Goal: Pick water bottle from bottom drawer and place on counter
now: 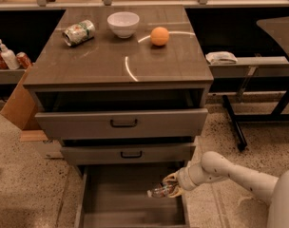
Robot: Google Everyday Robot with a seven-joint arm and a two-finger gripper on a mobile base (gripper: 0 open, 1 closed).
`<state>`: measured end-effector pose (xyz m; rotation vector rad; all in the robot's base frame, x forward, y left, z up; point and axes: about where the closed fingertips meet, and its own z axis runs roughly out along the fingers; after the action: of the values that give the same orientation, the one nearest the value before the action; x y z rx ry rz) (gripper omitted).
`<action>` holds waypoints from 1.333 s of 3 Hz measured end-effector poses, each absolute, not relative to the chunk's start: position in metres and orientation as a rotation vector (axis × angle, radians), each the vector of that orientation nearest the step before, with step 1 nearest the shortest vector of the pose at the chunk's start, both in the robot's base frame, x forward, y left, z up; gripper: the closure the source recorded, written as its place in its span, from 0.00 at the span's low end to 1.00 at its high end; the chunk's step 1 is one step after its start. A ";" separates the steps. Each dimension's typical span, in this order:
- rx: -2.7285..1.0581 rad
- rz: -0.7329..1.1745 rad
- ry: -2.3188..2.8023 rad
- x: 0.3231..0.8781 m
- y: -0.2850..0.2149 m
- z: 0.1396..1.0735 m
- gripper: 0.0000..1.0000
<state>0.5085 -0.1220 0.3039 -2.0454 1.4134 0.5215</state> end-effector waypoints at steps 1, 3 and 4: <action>-2.029 0.528 1.400 0.510 -0.126 0.316 1.00; -1.924 0.474 1.254 0.521 -0.188 0.439 1.00; -1.906 0.399 1.185 0.522 -0.217 0.501 1.00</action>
Offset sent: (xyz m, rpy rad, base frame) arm 0.0086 -0.0808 0.1539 0.1940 -0.1198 -0.0021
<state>0.5223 -0.2170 0.5011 -1.9057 1.1845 0.3991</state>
